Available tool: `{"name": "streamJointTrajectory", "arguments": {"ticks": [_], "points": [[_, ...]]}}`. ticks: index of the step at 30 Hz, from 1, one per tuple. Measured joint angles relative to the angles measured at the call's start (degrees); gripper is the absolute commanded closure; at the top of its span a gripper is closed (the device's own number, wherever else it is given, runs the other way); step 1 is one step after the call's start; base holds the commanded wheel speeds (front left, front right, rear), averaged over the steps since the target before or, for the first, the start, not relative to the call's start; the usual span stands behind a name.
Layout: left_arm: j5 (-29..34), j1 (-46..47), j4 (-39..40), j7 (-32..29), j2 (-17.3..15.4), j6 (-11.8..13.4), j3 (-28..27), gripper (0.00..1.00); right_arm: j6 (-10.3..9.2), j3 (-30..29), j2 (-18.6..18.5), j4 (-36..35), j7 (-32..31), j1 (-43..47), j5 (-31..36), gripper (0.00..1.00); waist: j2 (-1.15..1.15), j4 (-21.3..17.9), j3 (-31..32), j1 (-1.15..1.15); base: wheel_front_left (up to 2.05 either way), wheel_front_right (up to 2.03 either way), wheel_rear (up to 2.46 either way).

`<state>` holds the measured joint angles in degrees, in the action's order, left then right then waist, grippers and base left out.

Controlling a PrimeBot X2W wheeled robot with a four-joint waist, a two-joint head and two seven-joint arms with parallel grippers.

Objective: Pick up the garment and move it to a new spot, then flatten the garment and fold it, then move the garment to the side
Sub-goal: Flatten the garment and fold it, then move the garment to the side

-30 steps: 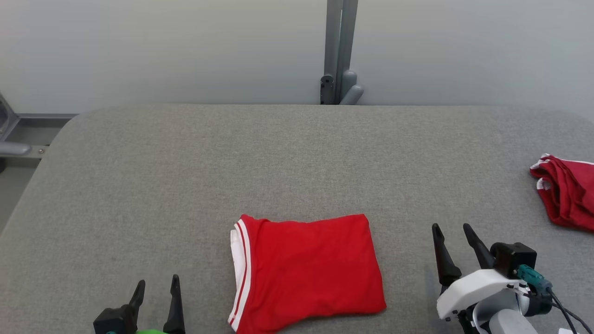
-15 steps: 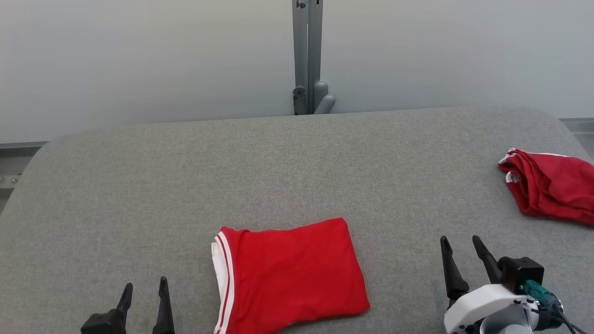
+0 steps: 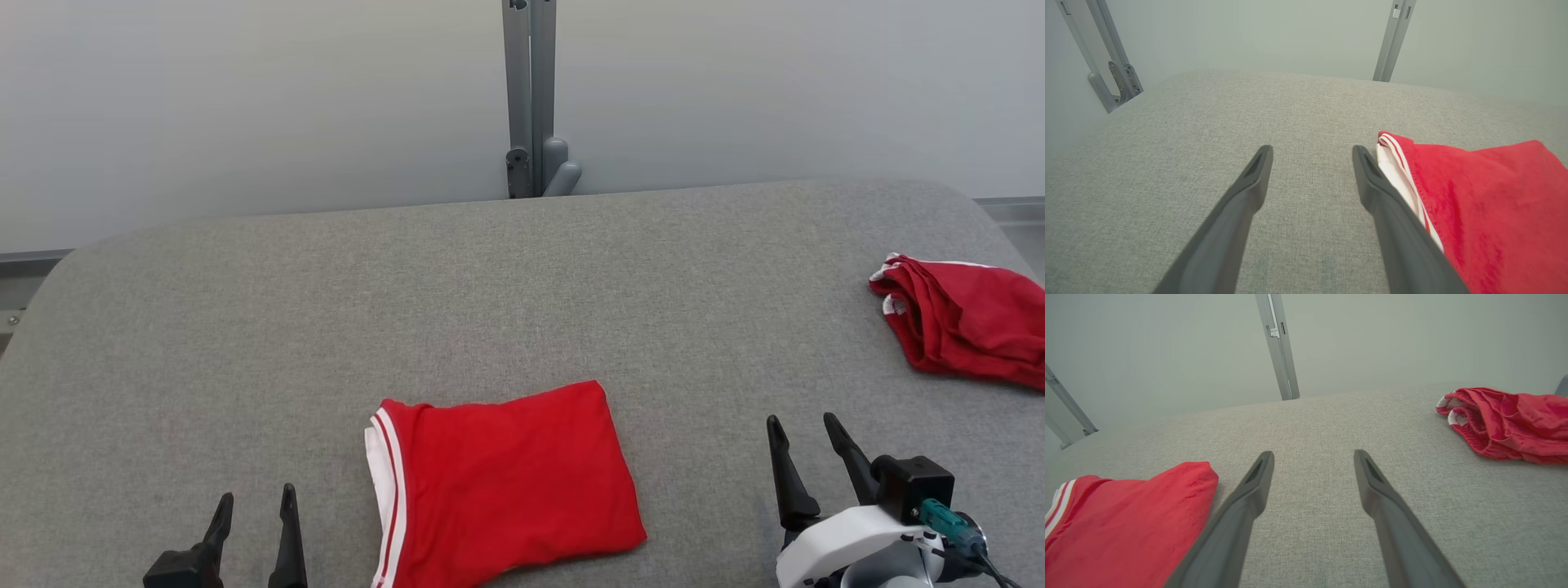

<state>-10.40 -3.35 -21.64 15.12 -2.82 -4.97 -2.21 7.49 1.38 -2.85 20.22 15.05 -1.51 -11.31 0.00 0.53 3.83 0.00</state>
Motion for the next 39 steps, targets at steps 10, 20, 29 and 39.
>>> {"name": "streamJointTrajectory", "arguments": {"ticks": [10, 20, 29, 39], "points": [[0.0, -0.2, 0.3, 0.0, 0.0, 0.0, 0.4, 0.0, 0.0, 0.9, 0.0, -0.4, 0.0, 0.4, -0.1, 0.0, 0.0, 0.5, 0.0, 0.0, 0.0, 0.0, 0.0], [-0.3, -0.1, -0.5, 0.0, 0.0, -0.1, 2.2, 0.0, 0.0, 2.5, 0.0, 0.5, 0.0, 0.4, -0.8, 0.0, 0.0, 2.7, -0.8, 0.0, 0.0, 0.0, 0.0], [-0.6, 0.5, -1.3, 0.0, 0.0, -0.5, 4.4, 0.0, 0.0, 6.7, 0.0, 5.2, 0.0, -0.7, -5.3, 0.0, 0.0, 10.0, -2.4, 0.0, 0.0, 0.0, 0.0], [0.0, 0.5, -1.8, 0.0, 0.0, -1.1, 3.7, 0.0, 0.0, 7.5, 0.1, 14.4, 0.0, -4.9, -10.4, 0.0, 0.0, 19.1, -4.0, 0.0, 0.0, 0.0, 0.0]]}}
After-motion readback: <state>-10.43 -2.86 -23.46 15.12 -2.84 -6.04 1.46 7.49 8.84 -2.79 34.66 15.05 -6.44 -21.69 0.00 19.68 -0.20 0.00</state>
